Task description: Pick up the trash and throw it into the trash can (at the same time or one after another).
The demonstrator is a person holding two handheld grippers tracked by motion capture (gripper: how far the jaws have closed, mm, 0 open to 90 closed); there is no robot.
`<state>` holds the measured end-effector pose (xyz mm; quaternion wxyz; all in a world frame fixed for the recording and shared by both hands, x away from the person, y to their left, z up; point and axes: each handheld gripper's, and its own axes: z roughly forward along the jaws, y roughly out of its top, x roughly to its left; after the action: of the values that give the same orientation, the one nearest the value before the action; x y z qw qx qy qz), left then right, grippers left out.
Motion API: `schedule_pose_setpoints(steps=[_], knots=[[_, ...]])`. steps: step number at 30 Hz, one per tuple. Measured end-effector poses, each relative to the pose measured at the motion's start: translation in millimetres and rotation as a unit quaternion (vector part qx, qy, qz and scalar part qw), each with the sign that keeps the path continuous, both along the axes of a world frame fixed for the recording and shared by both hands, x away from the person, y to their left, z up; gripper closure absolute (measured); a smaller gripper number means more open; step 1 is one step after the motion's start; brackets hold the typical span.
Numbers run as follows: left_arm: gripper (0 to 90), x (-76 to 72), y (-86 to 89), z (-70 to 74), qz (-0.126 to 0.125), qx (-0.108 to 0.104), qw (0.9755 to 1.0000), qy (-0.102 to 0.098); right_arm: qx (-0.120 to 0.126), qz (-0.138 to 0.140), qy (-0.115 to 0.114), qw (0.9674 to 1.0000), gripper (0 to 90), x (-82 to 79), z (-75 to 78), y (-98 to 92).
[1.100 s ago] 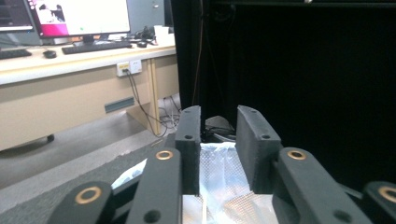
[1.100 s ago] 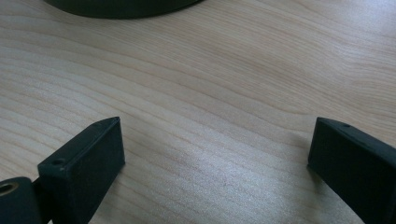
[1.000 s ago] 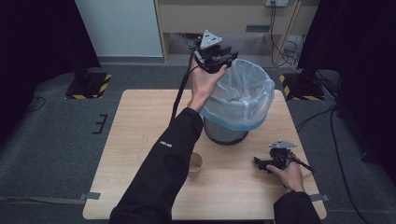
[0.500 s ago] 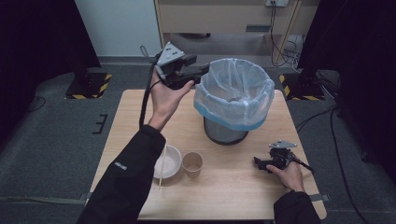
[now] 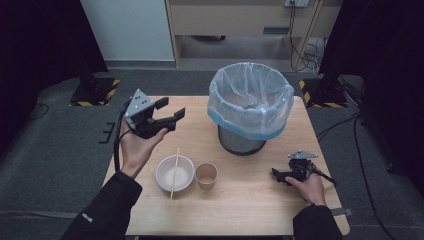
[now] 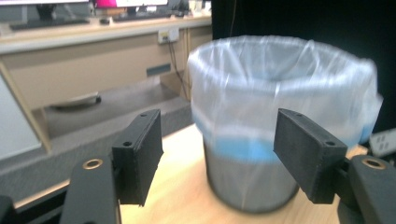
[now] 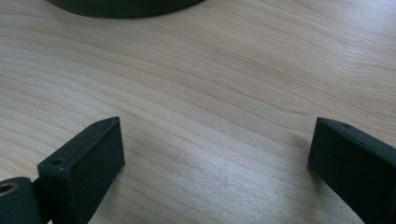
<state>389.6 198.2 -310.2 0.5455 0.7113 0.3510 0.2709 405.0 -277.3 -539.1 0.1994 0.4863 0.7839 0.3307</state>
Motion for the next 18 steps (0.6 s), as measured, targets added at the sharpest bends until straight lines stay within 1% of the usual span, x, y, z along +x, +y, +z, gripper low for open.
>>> schedule_pose_setpoints(steps=[1,3,5,6,7,9,10,11,13,14,18], knots=[[31.0,-3.1,4.4,-9.4,0.004,0.000,0.9999,0.011,0.000,0.000,0.000,1.0000,3.8,0.0,0.0,0.0],[29.7,-7.2,9.9,-22.8,0.010,-0.001,0.9997,0.023,0.000,0.000,0.000,1.0000,3.8,-0.1,0.0,0.0],[28.7,-11.9,16.3,-40.1,0.016,0.006,0.9990,0.041,0.000,0.000,0.000,1.0000,3.8,0.0,0.0,0.0],[28.6,-11.9,16.3,-40.1,0.016,0.006,0.9990,0.041,0.000,0.000,0.000,1.0000,3.8,-0.1,0.0,0.0],[28.5,-14.8,19.8,-53.0,0.021,0.009,0.9980,0.059,0.000,0.000,0.000,1.0000,3.8,-0.1,0.0,0.0],[28.4,-17.9,23.0,-66.8,0.025,0.013,0.9968,0.075,0.000,0.000,0.000,1.0000,3.8,0.0,0.0,0.0],[28.4,-17.9,23.0,-66.8,0.025,0.013,0.9968,0.075,0.000,0.000,0.000,1.0000,3.8,0.0,0.0,0.0],[28.4,-20.1,24.8,-76.8,0.028,0.013,0.9959,0.085,0.000,0.000,0.000,1.0000,3.8,-0.1,0.0,0.0],[29.1,-22.6,27.0,-88.0,0.030,0.009,0.9949,0.096,-0.001,0.000,-0.001,1.0000,3.8,0.0,0.0,-0.1],[29.6,-24.1,28.5,-98.7,0.033,0.012,0.9931,0.111,0.000,0.000,0.000,1.0000,3.8,-0.1,0.0,0.0],[31.4,-29.1,28.9,-123.2,0.041,0.027,0.9895,0.136,0.000,0.000,-0.001,1.0000,3.8,0.0,0.0,-0.1]])
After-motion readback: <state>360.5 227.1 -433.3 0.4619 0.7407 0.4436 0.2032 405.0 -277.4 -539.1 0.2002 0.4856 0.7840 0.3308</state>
